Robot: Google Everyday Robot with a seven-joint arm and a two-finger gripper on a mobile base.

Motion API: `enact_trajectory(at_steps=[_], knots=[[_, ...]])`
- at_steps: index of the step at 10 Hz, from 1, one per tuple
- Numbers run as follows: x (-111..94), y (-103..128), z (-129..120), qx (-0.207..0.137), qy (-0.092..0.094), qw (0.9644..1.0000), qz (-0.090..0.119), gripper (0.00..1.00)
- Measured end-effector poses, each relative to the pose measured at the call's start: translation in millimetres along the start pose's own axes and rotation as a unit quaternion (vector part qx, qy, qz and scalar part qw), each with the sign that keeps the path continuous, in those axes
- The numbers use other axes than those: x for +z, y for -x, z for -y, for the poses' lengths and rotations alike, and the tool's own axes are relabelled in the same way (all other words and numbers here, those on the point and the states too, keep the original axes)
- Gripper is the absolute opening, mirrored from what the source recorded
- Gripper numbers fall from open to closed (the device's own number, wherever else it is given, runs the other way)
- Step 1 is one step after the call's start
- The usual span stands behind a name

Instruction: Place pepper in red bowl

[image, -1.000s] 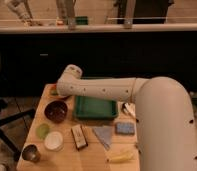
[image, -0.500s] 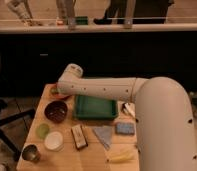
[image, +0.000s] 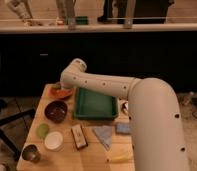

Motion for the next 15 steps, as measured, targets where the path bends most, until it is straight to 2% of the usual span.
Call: enact_trajectory(at_steps=[5, 9, 11, 13, 15], knots=[[36.4, -13.2, 18.7, 0.015, 0.037, 0.9992, 0.001, 0.00], [56.9, -24.8, 26.7, 0.017, 0.058, 0.9981, -0.014, 0.00], [58.6, -25.9, 27.4, 0.018, 0.060, 0.9979, -0.016, 0.01], [58.5, -26.7, 27.5, 0.018, 0.060, 0.9979, -0.016, 0.18], [58.5, -26.8, 27.5, 0.018, 0.060, 0.9979, -0.016, 0.40]])
